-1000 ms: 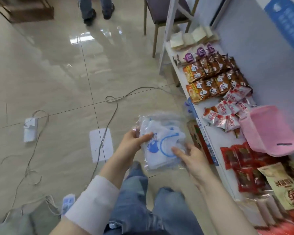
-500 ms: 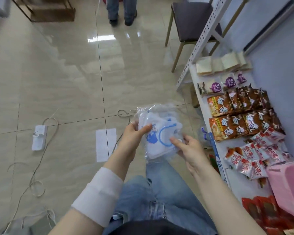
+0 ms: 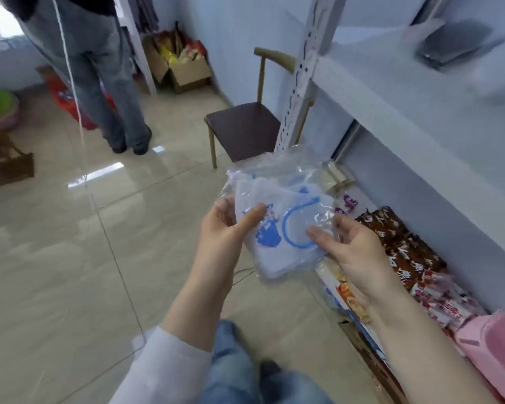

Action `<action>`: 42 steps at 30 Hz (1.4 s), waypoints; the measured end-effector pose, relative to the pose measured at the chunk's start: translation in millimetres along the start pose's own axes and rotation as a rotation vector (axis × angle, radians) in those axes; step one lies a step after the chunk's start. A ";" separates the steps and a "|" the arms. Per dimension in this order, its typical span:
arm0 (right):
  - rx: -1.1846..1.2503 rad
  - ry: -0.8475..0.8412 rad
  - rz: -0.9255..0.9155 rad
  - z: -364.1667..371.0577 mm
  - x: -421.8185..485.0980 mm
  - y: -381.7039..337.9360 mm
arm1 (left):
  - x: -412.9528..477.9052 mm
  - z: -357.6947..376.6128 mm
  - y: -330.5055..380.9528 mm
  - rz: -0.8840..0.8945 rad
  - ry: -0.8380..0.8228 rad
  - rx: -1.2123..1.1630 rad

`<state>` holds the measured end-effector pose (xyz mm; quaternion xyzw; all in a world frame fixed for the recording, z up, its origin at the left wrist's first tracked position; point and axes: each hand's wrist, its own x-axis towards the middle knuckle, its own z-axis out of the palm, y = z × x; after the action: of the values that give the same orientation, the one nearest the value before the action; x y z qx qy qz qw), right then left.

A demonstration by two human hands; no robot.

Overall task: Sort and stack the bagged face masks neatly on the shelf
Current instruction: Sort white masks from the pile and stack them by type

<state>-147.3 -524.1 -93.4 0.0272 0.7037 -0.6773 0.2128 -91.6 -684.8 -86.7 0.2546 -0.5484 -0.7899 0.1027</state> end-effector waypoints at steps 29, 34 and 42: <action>0.050 1.207 -0.016 -267.5 81.8 -93.8 | 138.0 422.0 -20.7 0.129 -0.833 0.804; -0.228 1.249 0.082 -267.0 99.7 -98.6 | 147.1 440.2 -16.3 0.198 -0.820 0.992; -0.410 1.310 0.150 -257.8 111.8 -98.8 | 146.6 431.8 -17.3 0.195 -0.823 0.892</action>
<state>-348.7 -311.3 -40.1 0.4386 0.7974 -0.3578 -0.2093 -436.3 -391.4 -29.0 -0.1039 -0.8415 -0.5048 -0.1621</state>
